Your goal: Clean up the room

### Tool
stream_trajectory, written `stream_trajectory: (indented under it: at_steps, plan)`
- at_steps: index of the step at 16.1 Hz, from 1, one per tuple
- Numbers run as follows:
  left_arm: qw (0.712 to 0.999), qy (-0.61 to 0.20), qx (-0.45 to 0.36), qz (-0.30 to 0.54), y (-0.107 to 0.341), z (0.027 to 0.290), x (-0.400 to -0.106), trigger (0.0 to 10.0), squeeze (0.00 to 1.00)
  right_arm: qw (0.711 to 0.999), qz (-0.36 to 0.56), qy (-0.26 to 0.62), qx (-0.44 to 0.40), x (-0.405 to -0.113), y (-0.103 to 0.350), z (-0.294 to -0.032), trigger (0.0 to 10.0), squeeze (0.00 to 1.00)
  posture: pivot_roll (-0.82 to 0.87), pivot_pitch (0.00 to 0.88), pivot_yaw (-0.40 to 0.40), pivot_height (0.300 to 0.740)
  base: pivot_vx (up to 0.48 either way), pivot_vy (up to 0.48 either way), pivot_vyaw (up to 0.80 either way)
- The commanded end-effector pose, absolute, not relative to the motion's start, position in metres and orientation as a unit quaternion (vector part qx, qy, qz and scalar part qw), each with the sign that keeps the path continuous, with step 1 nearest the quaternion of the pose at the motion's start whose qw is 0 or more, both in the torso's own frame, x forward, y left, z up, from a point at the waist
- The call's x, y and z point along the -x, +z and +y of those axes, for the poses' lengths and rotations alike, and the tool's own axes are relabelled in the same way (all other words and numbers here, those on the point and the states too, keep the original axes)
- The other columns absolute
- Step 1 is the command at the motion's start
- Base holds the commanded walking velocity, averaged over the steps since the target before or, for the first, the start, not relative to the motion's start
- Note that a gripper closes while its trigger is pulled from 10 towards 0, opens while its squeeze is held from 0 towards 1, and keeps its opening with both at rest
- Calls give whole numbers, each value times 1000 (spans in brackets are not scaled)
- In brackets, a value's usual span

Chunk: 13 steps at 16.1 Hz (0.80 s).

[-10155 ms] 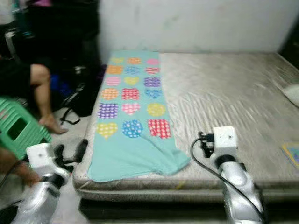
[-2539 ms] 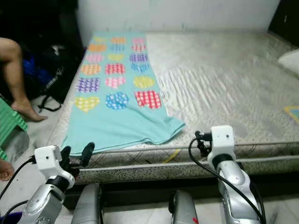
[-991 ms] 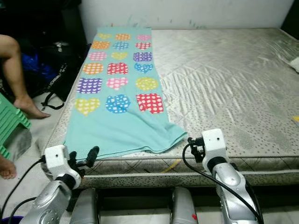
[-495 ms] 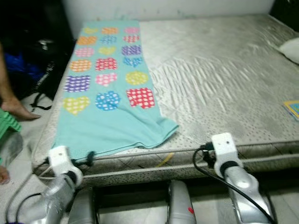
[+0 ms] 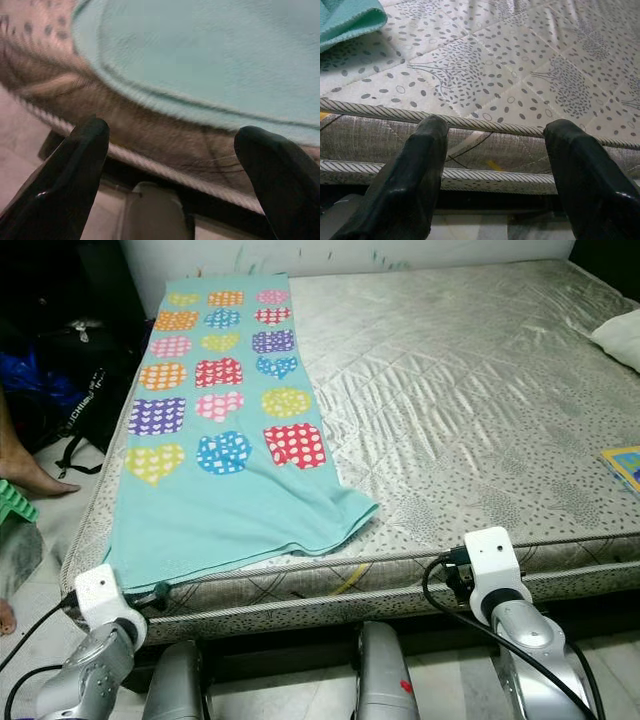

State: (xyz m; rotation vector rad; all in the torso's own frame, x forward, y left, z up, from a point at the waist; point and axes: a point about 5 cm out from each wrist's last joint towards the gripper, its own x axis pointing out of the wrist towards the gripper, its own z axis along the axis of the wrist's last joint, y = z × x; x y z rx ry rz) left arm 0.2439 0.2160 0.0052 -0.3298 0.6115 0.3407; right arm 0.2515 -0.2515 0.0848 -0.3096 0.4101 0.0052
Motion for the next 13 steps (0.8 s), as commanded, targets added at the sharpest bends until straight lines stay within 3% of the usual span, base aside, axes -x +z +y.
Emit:
stream_trajectory:
  at_steps: [1, 8, 13]
  plan:
    - [926, 162, 161, 301, 4, 219, -245, 10000, 0, 969, 193, 2, 157, -253, 92, -253, 10000, 0, -183, 89, 19, 560, 0, 0, 0]
    - [931, 141, 148, 304, 4, 225, -260, 10000, 0, 970, 184, -11, 157, -249, 93, -259, 10000, 0, -191, 85, 19, 560, 0, 0, 0]
    - [931, 174, 141, 289, 5, 239, -263, 10000, 0, 971, 175, -26, 160, -248, 96, -264, 10000, 0, -200, 86, 21, 560, 0, 0, 0]
